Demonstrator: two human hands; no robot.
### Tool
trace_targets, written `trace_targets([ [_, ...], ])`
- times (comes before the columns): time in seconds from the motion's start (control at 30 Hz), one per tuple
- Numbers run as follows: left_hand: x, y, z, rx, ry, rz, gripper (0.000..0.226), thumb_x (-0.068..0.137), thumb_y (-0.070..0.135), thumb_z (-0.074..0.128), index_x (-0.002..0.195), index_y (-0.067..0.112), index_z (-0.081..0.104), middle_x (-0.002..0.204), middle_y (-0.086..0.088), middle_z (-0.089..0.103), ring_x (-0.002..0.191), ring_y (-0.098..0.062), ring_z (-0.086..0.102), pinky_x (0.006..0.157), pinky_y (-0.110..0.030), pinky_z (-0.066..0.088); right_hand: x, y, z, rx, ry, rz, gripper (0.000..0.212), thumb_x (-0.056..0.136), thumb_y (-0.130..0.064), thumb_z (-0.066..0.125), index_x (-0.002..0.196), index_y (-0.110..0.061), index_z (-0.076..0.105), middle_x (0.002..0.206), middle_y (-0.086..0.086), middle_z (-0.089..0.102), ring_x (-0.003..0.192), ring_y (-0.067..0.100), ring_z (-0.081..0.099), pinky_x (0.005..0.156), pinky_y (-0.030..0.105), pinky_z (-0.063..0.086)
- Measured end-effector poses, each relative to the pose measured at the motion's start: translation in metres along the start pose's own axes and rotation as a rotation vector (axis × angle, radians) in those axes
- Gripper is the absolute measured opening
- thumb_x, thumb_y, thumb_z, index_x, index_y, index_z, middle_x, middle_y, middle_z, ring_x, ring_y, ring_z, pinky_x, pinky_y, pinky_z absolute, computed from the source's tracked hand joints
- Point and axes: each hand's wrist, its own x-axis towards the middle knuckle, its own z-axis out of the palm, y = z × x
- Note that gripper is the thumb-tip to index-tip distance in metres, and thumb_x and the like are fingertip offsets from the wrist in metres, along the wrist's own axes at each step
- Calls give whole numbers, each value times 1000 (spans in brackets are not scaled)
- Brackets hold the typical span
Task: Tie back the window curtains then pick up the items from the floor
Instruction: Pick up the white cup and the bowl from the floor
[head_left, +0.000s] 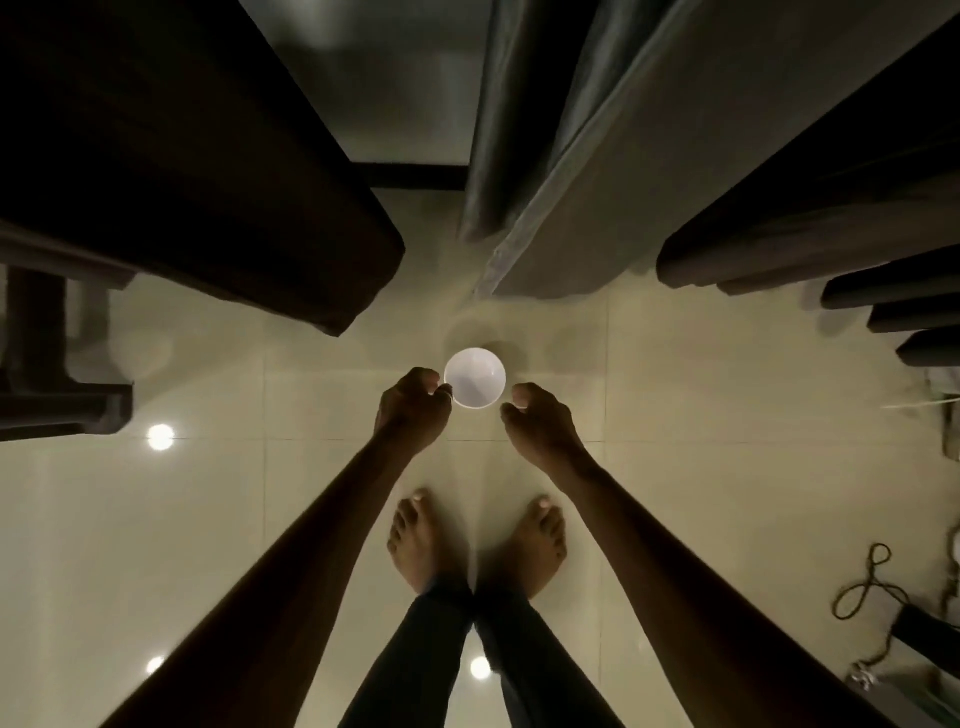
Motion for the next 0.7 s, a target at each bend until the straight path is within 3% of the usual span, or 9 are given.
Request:
trace_targets([
  [0.17,45,-20,23,69,-69,-13,49,102,27,47,149,16,41,154,-6,45,140,-28,41,111,-32,34,44,18,22,40,-4,52,54,101,-16,47,154,-13,35,153,10,48,135,30,48,91,28,39],
  [0.33,75,-26,45,47,-144,-63,61,103,25,46,159,16,21,162,-9,29,146,-31,32,113,-36,31,75,32,34,57,1,84,60,101,-18,47,157,-13,28,156,12,44,136,31,48,97,34,45],
  [0.5,93,-26,66,-23,-158,-95,55,103,15,45,155,12,26,156,-13,37,140,-31,39,91,-27,31,103,37,45,127,10,95,56,102,-20,46,156,-16,31,157,9,43,138,30,46,91,28,39],
  [0.63,100,-26,76,-55,-157,-132,54,102,12,46,153,13,29,152,-14,41,134,-32,43,87,-29,33,119,39,58,193,21,116,45,97,-16,49,142,-16,46,131,6,58,108,25,56,66,23,41],
  [0.7,104,-30,78,-83,-142,-126,50,98,13,48,147,14,37,142,-15,49,120,-31,52,85,-31,42,123,38,61,245,26,137,46,94,-14,51,140,-15,49,123,5,60,104,25,58,65,24,44],
])
